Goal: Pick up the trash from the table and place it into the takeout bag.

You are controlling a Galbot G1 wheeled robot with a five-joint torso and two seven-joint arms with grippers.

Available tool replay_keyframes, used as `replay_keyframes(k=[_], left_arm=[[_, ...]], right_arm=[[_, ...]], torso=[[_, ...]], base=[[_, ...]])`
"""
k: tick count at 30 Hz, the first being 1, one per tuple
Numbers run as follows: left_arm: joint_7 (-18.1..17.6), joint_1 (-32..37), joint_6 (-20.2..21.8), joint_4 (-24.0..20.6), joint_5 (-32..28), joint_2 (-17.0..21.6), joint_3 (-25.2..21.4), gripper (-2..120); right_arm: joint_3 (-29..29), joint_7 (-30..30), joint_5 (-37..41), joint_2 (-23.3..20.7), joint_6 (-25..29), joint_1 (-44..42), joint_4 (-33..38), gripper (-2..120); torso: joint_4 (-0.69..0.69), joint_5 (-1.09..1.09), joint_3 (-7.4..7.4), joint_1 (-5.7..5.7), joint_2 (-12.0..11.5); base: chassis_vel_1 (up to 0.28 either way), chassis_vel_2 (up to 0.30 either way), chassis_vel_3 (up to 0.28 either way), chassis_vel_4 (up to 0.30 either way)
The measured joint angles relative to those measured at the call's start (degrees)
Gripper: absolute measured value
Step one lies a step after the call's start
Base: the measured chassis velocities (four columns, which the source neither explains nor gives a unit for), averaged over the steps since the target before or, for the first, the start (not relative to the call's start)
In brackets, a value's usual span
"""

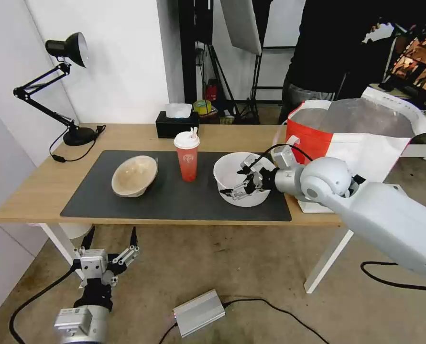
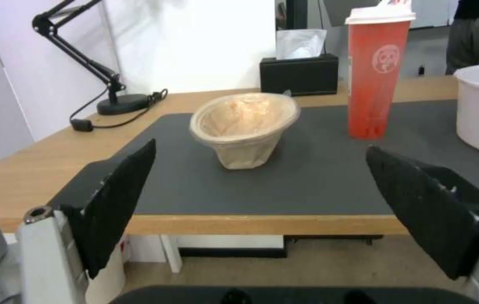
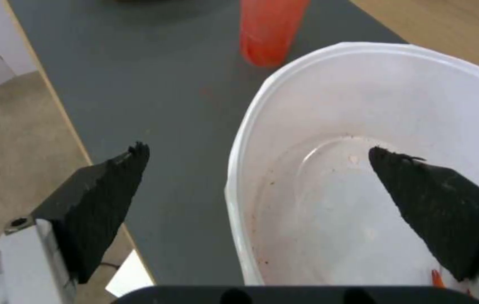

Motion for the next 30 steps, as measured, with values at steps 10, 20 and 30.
replay_keyframes(k=[10, 20, 30], left_arm=[[-0.02, -0.01, -0.01, -0.01, -0.06, -0.01, -0.02, 100], [-0.03, 0.16, -0.11, -0.24, -0.11, -0.01, -0.09, 100], [-0.07, 0.23, -0.19, -0.29, -0.16, 0.02, -0.11, 100]], right_arm=[[-1.35, 0.80, 0.00, 0.59, -1.51, 1.25, -0.49, 100], [-1.78, 1.20, -0.04, 0.63, -1.71, 1.33, -0.87, 100], [-2.26, 1.78, -0.26, 0.55, -1.71, 1.17, -2.06, 100]], torso=[[0.00, 0.00, 0.00, 0.00, 0.00], [0.00, 0.00, 0.00, 0.00, 0.00], [0.00, 0.01, 0.00, 0.00, 0.00]], base=[[0.000, 0.000, 0.000, 0.000], [0.000, 0.000, 0.000, 0.000], [0.000, 0.000, 0.000, 0.000]])
